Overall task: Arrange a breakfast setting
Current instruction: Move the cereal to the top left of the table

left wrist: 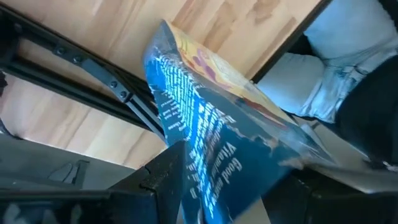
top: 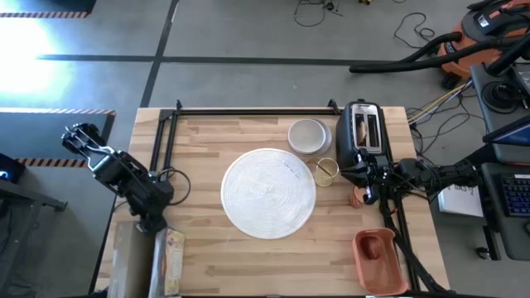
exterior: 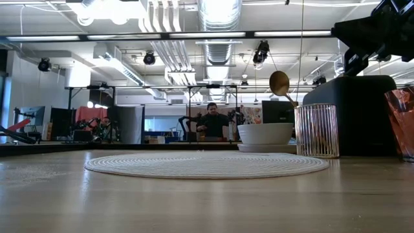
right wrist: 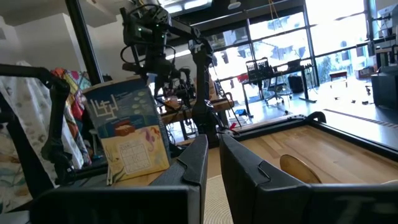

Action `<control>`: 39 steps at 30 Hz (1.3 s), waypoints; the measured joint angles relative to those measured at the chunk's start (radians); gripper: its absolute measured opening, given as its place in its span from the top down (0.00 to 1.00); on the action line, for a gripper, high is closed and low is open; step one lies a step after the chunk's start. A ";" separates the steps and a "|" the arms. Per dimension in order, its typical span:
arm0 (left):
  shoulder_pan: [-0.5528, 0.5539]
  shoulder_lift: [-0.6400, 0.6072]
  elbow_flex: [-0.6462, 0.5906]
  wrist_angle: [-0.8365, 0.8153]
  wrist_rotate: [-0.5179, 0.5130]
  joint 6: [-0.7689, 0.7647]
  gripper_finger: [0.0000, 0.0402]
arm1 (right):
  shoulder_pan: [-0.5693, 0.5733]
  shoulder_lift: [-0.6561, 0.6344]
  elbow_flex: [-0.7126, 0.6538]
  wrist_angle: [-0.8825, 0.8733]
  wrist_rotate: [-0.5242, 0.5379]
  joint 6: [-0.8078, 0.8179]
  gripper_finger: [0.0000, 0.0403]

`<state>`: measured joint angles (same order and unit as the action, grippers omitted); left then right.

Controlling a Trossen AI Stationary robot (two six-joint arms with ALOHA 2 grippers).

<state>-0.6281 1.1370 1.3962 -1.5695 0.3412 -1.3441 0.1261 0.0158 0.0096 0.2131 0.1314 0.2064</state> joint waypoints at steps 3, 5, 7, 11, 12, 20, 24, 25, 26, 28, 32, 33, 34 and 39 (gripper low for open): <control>0.000 0.003 -0.022 -0.001 -0.015 0.027 0.62 | 0.000 0.000 0.000 0.000 0.000 0.000 0.92; 0.000 0.005 -0.038 0.000 -0.015 0.047 0.65 | 0.000 0.000 0.000 0.000 0.000 0.000 0.92; 0.000 0.005 -0.051 0.000 -0.015 0.053 0.69 | 0.000 0.000 0.000 0.000 0.000 0.000 0.92; 0.000 0.007 -0.073 0.000 -0.007 0.083 0.80 | 0.000 0.000 0.000 0.000 0.000 0.000 0.92; 0.000 0.007 -0.078 0.000 -0.002 0.091 0.83 | 0.000 0.000 0.000 0.000 0.000 0.000 0.92; 0.000 0.006 -0.085 -0.003 0.010 0.159 0.98 | 0.000 0.000 0.000 0.000 0.000 0.000 0.92; 0.000 0.006 -0.086 -0.003 0.008 0.195 0.99 | 0.000 0.000 0.000 0.000 0.000 0.000 0.92; 0.000 0.006 -0.086 -0.003 0.001 0.204 1.00 | 0.000 0.000 0.000 0.000 0.000 0.000 0.92; 0.000 0.006 -0.086 -0.003 -0.010 0.211 1.00 | 0.000 0.000 0.000 0.000 0.000 0.000 0.92; 0.001 0.003 -0.086 -0.002 -0.042 0.213 1.00 | 0.000 0.000 0.000 0.000 0.000 0.000 0.92; 0.002 -0.002 -0.086 -0.001 -0.133 0.213 1.00 | 0.000 0.000 0.000 0.000 0.000 0.000 0.92; 0.002 -0.005 -0.086 0.000 -0.160 0.209 1.00 | 0.000 0.000 0.000 0.000 0.000 0.000 0.92; 0.002 -0.007 -0.086 -0.001 -0.185 0.203 1.00 | 0.000 0.000 0.000 0.000 0.000 0.000 0.92; 0.017 -0.010 -0.086 -0.001 -0.281 0.187 1.00 | 0.000 0.000 0.000 0.000 0.000 0.000 0.92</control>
<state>-0.6111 1.1267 1.3102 -1.5703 0.0606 -1.1571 0.1262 0.0156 0.0095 0.2131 0.1314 0.2066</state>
